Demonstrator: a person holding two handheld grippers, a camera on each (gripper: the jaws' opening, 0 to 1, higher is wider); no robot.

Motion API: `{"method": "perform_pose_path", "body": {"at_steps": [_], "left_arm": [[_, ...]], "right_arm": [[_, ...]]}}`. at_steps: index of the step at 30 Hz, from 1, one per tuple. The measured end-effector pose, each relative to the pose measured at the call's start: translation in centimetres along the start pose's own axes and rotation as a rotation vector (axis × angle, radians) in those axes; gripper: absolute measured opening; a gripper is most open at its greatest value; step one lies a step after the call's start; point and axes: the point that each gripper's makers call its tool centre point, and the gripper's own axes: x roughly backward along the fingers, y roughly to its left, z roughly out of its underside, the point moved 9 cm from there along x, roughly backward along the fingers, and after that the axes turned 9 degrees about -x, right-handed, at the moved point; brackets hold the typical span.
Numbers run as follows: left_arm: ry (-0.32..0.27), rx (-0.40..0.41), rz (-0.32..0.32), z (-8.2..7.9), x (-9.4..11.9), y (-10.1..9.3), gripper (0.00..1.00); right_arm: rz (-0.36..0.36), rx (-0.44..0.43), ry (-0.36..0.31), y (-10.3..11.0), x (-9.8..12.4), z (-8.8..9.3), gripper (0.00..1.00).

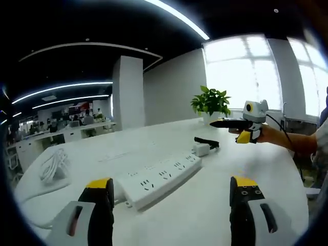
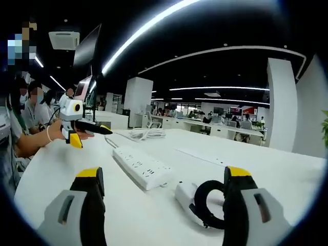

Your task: Straighten the power strip on the desk, plug the charger into it

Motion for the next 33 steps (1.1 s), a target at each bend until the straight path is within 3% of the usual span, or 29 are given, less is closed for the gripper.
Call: {"method": "perform_pose_path", "body": {"at_steps": [14,18,33], "left_arm": [[0.038,-0.022,0.030,0.5,-0.3,-0.6,0.93],[0.041,-0.023,0.033,0.5,-0.3,-0.6,0.93],[0.058,-0.037,0.033,0.7,-0.4,-0.7,0.92]], "right_arm": [[-0.011,0.007,0.082,-2.3,0.7,1.8,0.90],[-0.011,-0.033,0.099,-3.0,0.9,2.6,0.88],[-0.015,0.010,0.176,-3.4,1.5,3.6,0.84]]}}
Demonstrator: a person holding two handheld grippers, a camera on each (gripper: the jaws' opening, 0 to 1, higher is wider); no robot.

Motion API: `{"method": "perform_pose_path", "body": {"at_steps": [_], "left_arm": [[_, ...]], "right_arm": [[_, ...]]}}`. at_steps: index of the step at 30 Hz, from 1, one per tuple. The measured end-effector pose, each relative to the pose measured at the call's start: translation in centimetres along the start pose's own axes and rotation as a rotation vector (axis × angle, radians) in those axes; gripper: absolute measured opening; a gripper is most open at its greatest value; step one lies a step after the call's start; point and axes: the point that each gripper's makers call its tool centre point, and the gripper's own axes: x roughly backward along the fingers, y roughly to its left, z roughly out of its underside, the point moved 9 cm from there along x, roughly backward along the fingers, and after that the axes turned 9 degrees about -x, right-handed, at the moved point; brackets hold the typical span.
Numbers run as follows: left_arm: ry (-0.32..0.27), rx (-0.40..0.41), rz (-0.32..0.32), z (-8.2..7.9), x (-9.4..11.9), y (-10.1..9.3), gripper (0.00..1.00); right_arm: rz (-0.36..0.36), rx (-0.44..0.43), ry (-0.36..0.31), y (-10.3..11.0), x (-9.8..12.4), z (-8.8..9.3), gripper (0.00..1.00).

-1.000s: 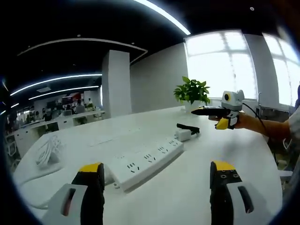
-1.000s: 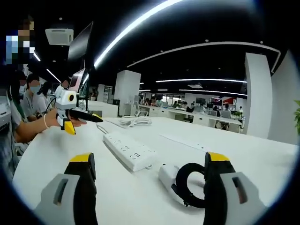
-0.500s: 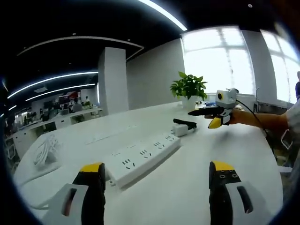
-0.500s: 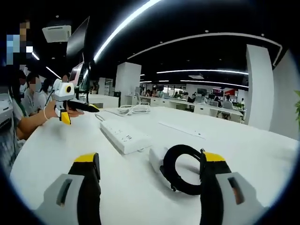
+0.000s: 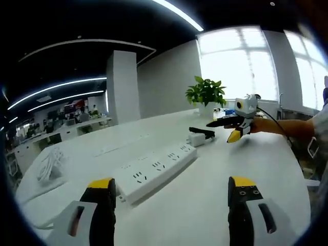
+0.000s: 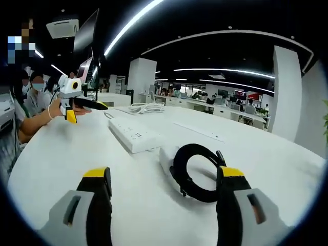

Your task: Straighten the power strip on the desk, plug the charger into it

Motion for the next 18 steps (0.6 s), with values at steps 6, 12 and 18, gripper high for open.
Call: {"method": "perform_pose_path", "body": {"at_steps": [6,12,18], "left_arm": [[0.006,0.001,0.002,0.1,0.0,0.0,0.92],[0.012,-0.002,0.007,0.2,0.0,-0.1,0.93],[0.014,-0.001,0.007,0.2,0.0,-0.1,0.93]], "right_arm": [[0.019,0.063,0.049,-0.6,0.4,-0.1,0.79],[0.005,0.075,0.109,-1.0,0.5,-0.4,0.74],[-0.012,0.084,0.145,-1.4,0.5,-0.8,0.65]]}}
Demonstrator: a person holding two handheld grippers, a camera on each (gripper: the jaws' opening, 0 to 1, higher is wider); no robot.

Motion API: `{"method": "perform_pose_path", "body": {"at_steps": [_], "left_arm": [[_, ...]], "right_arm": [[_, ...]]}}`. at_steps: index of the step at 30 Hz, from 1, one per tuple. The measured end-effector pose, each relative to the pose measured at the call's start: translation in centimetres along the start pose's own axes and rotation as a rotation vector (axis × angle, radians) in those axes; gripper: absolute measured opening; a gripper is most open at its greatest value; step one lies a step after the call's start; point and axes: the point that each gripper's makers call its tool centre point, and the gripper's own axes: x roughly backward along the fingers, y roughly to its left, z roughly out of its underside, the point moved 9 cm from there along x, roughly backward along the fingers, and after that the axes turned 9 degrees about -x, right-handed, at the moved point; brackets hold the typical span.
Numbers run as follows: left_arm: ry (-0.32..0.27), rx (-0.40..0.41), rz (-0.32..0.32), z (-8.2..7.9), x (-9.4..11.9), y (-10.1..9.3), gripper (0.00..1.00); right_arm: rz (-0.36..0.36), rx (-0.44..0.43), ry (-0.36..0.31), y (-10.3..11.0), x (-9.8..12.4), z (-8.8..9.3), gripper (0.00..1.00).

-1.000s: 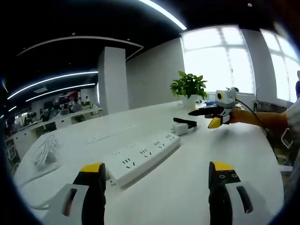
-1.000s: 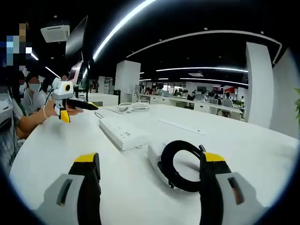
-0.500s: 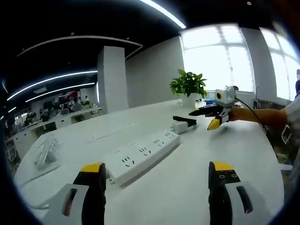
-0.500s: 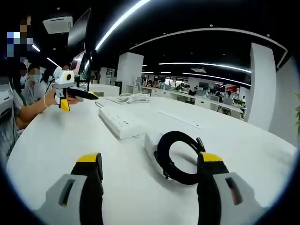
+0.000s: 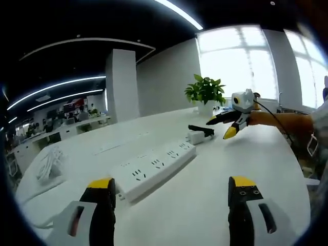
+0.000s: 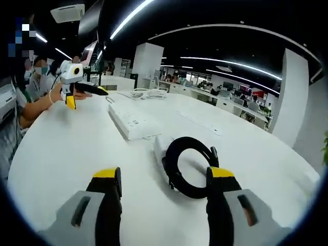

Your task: Straighten the power strip on the desk, plug the charger into it

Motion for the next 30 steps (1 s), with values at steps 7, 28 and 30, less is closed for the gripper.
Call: {"method": "perform_pose_path", "body": {"at_steps": [7,28,30], "left_arm": [[0.003,-0.001,0.002,0.0,0.0,0.0,0.93],[0.010,-0.001,0.014,0.1,0.0,-0.1,0.92],[0.012,-0.001,0.014,0.1,0.0,-0.1,0.92]], "right_arm": [[-0.037,0.019,0.093,-0.2,-0.4,0.1,0.59],[-0.060,0.032,0.177,-0.5,-1.2,-0.7,0.51],[-0.060,0.026,0.178,-0.6,-1.2,-0.8,0.49]]}}
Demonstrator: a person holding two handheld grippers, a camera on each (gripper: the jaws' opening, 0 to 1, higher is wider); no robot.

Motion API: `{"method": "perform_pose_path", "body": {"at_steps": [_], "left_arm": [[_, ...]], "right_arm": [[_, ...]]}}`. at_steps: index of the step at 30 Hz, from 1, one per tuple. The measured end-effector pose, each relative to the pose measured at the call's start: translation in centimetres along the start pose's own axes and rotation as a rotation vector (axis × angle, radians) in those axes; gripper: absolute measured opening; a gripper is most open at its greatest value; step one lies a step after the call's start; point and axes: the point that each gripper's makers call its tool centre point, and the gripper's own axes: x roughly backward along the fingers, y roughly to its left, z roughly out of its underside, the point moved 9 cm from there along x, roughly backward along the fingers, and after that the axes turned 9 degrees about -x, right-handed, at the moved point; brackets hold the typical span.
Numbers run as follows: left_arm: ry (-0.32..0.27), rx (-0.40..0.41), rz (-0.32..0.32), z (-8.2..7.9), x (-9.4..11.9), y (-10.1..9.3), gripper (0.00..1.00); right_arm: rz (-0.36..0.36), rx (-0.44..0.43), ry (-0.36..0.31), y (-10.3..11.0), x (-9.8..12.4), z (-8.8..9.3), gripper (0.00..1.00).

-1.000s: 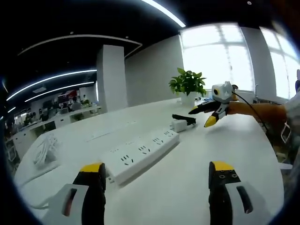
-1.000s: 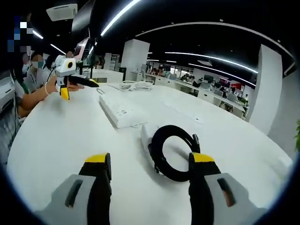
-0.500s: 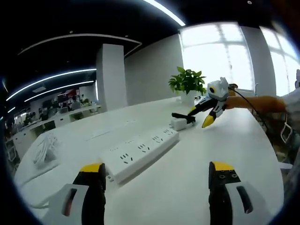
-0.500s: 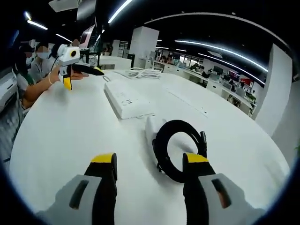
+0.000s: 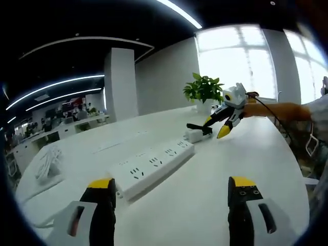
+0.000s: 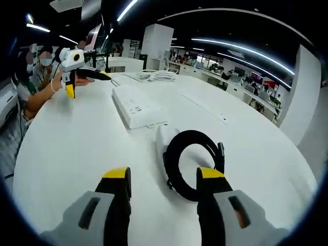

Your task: Straighten the power strip on the desk, plug the charger into it

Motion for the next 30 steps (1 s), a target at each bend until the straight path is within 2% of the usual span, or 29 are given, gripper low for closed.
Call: {"method": "perform_pose_path", "body": {"at_steps": [15,18,30], "left_arm": [[0.003,0.006,-0.001,0.0,0.1,0.1,0.92],[0.000,0.008,-0.002,0.0,0.1,0.0,0.92],[-0.002,0.012,0.006,-0.1,0.2,0.2,0.92]], "right_arm": [[0.016,-0.008,0.030,-0.5,0.0,-0.1,0.37],[0.023,-0.004,0.032,-0.6,0.0,-0.2,0.31],[0.044,-0.002,0.045,-1.1,0.0,-0.1,0.26]]}}
